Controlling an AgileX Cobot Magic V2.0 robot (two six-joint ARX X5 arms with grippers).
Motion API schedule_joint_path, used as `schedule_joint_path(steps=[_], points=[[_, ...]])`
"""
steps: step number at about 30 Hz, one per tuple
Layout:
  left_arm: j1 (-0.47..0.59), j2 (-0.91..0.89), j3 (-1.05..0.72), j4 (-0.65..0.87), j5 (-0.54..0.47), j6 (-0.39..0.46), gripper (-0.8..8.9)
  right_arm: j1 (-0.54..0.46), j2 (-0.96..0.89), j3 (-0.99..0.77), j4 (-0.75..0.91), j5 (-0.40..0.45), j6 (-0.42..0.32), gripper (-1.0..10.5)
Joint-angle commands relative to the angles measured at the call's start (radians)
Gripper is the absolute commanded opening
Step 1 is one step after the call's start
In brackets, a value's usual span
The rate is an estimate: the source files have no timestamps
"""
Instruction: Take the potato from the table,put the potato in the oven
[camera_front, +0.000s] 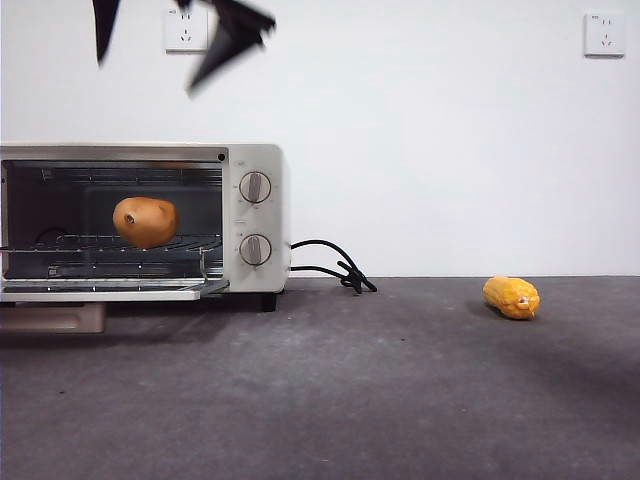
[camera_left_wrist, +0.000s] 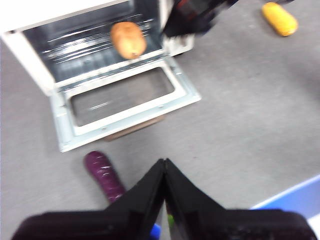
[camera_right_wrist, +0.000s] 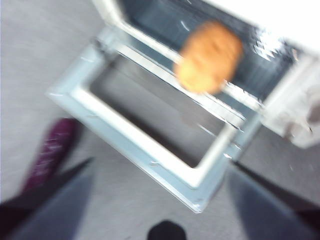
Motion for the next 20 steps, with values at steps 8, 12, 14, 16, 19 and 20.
schedule_joint_path(steps=[8, 12, 14, 16, 19, 20], points=[[-0.003, 0.011, -0.006, 0.004, -0.127, -0.004, -0.06, 0.138, -0.393, -0.249, -0.023, 0.033, -0.085, -0.1], [-0.003, 0.041, -0.006, 0.007, -0.152, -0.004, -0.07, 0.180, -0.590, -0.546, -0.023, 0.103, -0.086, -0.1], [-0.003, 0.065, -0.006, 0.009, -0.153, -0.004, -0.07, 0.191, -0.681, -0.684, -0.023, 0.130, -0.084, -0.1], [-0.003, 0.094, -0.006, 0.013, -0.153, -0.004, -0.08, 0.193, -0.771, -0.813, -0.022, 0.172, -0.083, -0.1], [0.003, 0.122, -0.029, 0.066, -0.152, -0.010, -0.08, 0.193, -0.892, -0.970, -0.022, 0.274, -0.054, -0.1], [0.006, 0.123, -0.047, 0.091, -0.152, -0.011, -0.09, 0.193, -0.930, -1.013, -0.022, 0.308, -0.037, -0.1]])
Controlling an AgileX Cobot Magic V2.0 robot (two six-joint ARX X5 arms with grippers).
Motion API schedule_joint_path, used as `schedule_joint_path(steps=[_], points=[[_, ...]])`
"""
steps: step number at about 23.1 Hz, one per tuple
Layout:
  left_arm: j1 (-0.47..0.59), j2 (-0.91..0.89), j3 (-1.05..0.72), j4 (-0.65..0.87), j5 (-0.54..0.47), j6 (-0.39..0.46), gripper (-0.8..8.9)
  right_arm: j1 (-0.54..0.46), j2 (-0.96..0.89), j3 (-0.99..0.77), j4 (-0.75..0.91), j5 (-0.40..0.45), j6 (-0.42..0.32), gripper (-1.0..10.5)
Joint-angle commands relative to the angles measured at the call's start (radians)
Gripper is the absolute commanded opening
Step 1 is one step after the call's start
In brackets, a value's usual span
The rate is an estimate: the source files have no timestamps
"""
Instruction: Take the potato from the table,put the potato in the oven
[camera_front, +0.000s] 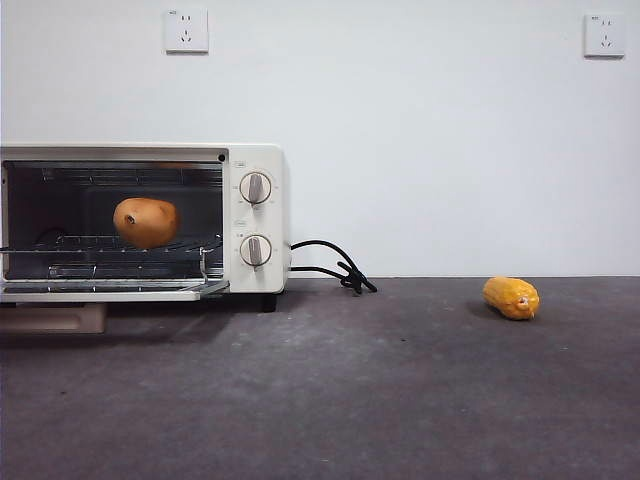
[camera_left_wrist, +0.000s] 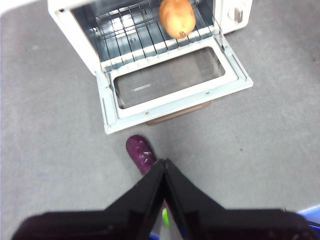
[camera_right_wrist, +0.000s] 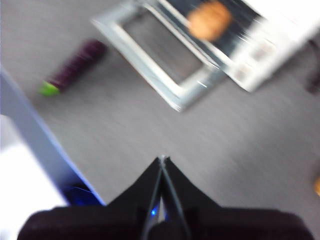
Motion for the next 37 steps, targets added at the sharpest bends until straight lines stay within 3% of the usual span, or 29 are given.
schedule_joint_path(steps=[1, 3, 6, 9, 13, 17, 22, 28, 32, 35, 37], points=[[0.013, 0.003, -0.061, 0.077, -0.002, -0.011, -0.09, -0.003, -0.115, -0.150, -0.017, 0.103, 0.056, -0.1], [0.033, 0.003, -0.119, 0.126, 0.002, -0.014, -0.09, -0.003, -0.206, -0.251, 0.034, 0.142, 0.080, -0.1], [0.106, 0.006, -0.250, 0.218, 0.075, -0.013, -0.09, -0.004, -0.392, -0.462, 0.221, 0.120, 0.080, -0.1], [0.269, 0.047, -0.376, 0.341, 0.317, -0.007, -0.09, -0.005, -0.576, -0.681, 0.338, 0.111, 0.097, -0.1], [0.459, 0.173, -0.403, 0.437, 0.558, -0.086, -0.09, -0.005, -0.730, -0.875, 0.338, 0.119, 0.167, -0.1], [0.550, 0.344, -0.403, 0.515, 0.714, -0.156, -0.09, -0.005, -0.830, -0.968, 0.359, 0.118, 0.227, -0.1], [0.779, 0.499, -0.403, 0.579, 0.905, -0.236, -0.09, -0.005, -0.907, -0.978, 0.354, 0.165, 0.234, -0.1], [0.886, 0.642, -0.403, 0.649, 0.757, -0.204, -0.09, -0.005, -0.937, -0.978, 0.262, 0.249, 0.235, -0.1], [0.966, 0.751, -0.401, 0.700, 0.789, -0.217, -0.09, -0.005, -0.937, -0.978, 0.231, 0.249, 0.254, -0.1], [0.975, 0.834, -0.401, 0.722, 0.791, -0.216, -0.09, -0.005, -0.937, -0.978, 0.236, 0.249, 0.269, -0.1], [0.966, 0.886, -0.399, 0.747, 0.845, -0.218, -0.09, -0.005, -0.937, -0.978, 0.237, 0.249, 0.272, -0.1]])
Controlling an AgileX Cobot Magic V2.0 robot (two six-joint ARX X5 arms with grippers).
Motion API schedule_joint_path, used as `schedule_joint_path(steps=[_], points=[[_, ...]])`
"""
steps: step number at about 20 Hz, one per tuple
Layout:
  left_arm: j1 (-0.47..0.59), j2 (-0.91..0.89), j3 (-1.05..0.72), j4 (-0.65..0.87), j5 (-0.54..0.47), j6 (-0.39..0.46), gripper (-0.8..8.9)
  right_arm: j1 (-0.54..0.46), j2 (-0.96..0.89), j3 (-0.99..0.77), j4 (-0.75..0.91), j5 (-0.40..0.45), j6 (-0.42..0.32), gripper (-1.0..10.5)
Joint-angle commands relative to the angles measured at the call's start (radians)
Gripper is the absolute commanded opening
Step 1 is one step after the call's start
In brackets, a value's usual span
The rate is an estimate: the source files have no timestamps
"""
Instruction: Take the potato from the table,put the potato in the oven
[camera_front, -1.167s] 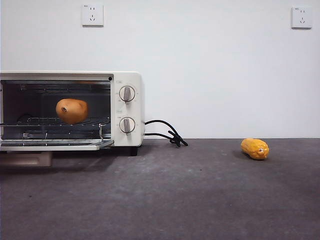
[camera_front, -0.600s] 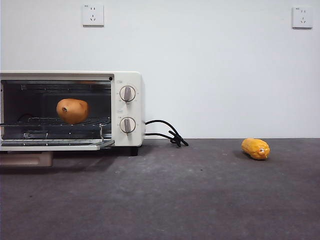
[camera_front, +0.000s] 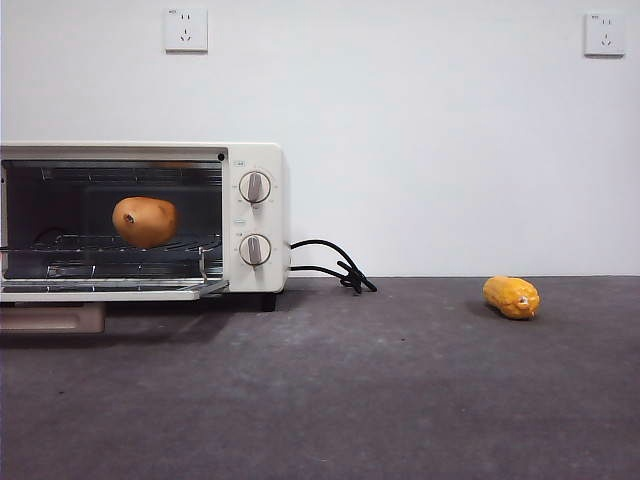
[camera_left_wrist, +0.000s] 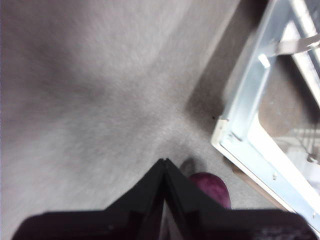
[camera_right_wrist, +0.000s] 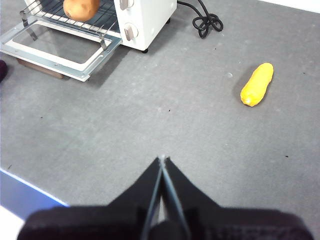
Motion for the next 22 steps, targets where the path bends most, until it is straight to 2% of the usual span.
schedule_joint_path(steps=[1, 16, 19, 22], points=[[-0.016, 0.053, 0.006, 0.018, 0.056, 0.003, -0.09, 0.001, -0.002, -0.011, 0.006, 0.004, 0.016, -0.1], [-0.145, 0.099, 0.036, 0.130, 0.069, -0.088, -0.09, 0.001, 0.000, -0.011, 0.006, 0.015, 0.076, -0.1], [-0.145, 0.099, 0.045, 0.156, 0.133, -0.144, -0.09, 0.001, 0.000, -0.011, 0.005, 0.015, 0.084, -0.1], [-0.146, 0.099, 0.072, 0.151, 0.160, -0.162, -0.09, 0.001, 0.000, -0.011, 0.003, 0.015, 0.090, -0.1]])
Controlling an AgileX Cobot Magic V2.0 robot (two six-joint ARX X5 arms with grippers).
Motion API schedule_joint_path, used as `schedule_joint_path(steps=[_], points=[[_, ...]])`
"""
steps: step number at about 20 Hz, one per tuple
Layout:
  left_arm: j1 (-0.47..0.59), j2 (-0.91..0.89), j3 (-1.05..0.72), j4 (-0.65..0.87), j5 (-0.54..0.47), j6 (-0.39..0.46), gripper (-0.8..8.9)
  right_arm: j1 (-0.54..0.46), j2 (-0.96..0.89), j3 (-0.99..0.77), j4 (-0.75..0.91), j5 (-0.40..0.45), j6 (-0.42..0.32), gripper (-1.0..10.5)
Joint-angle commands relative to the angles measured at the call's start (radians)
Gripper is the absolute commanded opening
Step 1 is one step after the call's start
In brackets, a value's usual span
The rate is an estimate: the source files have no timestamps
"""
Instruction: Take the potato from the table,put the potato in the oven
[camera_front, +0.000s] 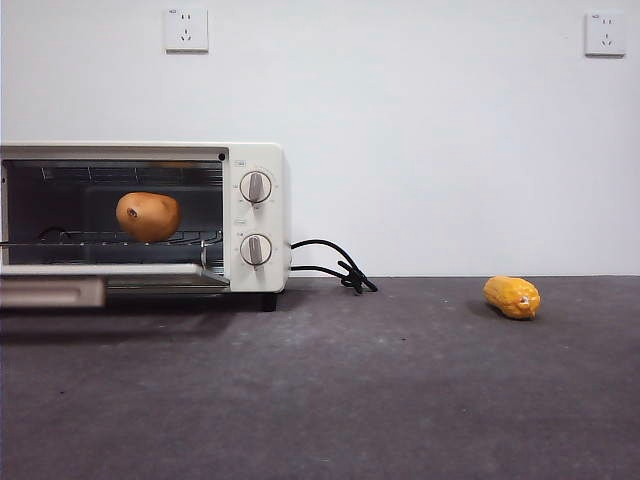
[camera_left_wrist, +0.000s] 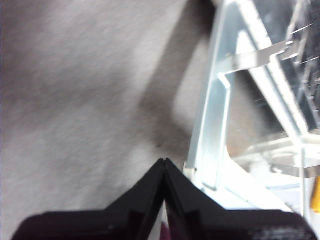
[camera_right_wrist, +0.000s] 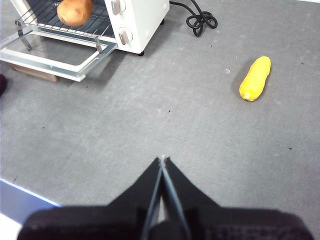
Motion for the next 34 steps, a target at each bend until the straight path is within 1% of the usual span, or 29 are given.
schedule_joint_path(steps=[1, 5, 8, 19, 26, 32, 34], points=[[-0.019, 0.006, 0.026, 0.000, 0.066, -0.031, -0.09, 0.001, 0.000, -0.011, 0.003, 0.001, 0.015, -0.1], [-0.021, 0.006, 0.051, 0.002, 0.087, -0.062, -0.09, 0.001, 0.000, -0.011, 0.003, 0.001, 0.016, -0.1], [-0.021, 0.006, 0.051, 0.009, 0.092, -0.069, -0.09, 0.001, 0.000, -0.011, 0.003, 0.001, 0.018, -0.1], [-0.028, 0.005, 0.065, 0.126, 0.233, -0.206, -0.09, 0.001, 0.000, -0.011, 0.004, 0.000, 0.018, -0.1], [-0.061, 0.005, 0.153, 0.135, 0.235, -0.225, -0.08, 0.001, 0.001, -0.011, 0.006, 0.000, 0.026, -0.1], [-0.101, 0.005, 0.270, 0.142, 0.206, -0.241, -0.09, 0.001, 0.001, -0.011, 0.004, 0.000, 0.042, -0.1], [-0.114, 0.005, 0.296, 0.142, 0.175, -0.241, -0.09, 0.001, 0.001, -0.011, 0.003, 0.000, 0.044, -0.1]])
